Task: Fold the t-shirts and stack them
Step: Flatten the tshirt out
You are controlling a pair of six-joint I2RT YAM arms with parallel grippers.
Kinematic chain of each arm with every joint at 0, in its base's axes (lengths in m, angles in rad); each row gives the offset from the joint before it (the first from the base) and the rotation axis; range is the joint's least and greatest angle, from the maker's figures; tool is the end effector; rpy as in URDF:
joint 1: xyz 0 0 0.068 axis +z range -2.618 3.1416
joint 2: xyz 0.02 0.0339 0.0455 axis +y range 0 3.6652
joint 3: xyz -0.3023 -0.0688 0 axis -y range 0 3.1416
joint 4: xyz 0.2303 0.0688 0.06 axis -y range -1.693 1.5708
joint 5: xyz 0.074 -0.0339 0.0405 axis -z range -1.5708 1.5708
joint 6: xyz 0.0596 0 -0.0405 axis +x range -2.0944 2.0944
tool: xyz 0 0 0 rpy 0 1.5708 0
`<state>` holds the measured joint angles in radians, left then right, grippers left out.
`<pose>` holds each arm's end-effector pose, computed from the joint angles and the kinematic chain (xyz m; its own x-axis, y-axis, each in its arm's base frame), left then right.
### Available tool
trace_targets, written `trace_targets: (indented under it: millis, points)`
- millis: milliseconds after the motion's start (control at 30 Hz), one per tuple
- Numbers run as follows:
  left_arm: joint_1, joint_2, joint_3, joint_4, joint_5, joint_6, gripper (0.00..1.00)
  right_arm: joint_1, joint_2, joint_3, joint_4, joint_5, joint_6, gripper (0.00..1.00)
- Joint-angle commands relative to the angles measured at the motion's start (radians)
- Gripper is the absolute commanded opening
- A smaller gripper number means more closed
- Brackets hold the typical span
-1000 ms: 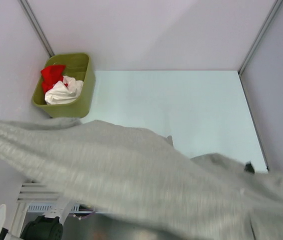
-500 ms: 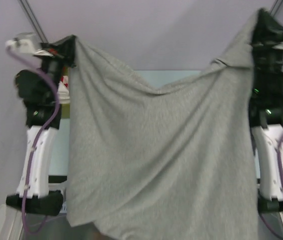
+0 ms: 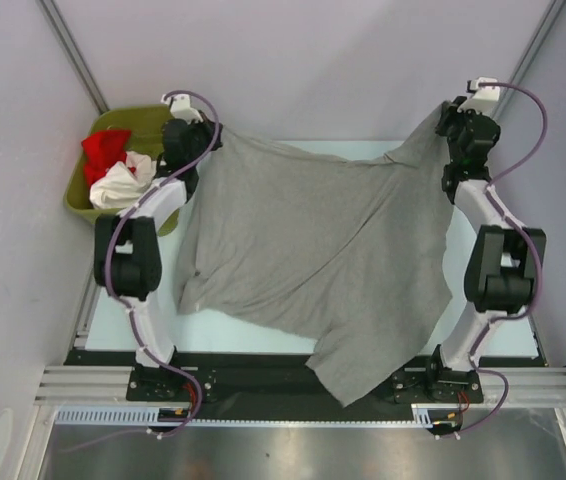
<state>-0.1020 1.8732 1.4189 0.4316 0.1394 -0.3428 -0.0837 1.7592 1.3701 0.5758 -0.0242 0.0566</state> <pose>0.4730 -0.0567 0.3519 -0.1016 -0.3242 -0.9405 0.2175 0.9153 -0.3390 0.4423 -0.0357 0.4034 0.1881 0.0410 -0.9813 0.0493 0.9975 0.0511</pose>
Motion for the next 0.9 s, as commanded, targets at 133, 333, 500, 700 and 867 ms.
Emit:
trace_targets:
  millis: [133,333,500,700,867]
  points:
    - [-0.036,0.214,0.325,-0.031,-0.066,0.016,0.00,0.004,0.259,0.254,0.112,-0.048,0.038,0.00]
    - [-0.038,0.322,0.534,-0.157,-0.096,0.013,0.01,0.006,0.454,0.593,-0.025,-0.036,0.040,0.00]
    - [-0.039,0.372,0.635,-0.266,-0.113,0.028,0.09,-0.001,0.606,0.808,-0.128,-0.028,0.072,0.00]
    - [-0.054,0.400,0.670,-0.306,-0.135,0.025,0.05,-0.001,0.710,0.951,-0.178,-0.007,0.083,0.00]
    - [-0.076,0.429,0.684,-0.338,-0.179,0.028,0.06,-0.010,0.832,1.165,-0.188,0.023,0.112,0.00]
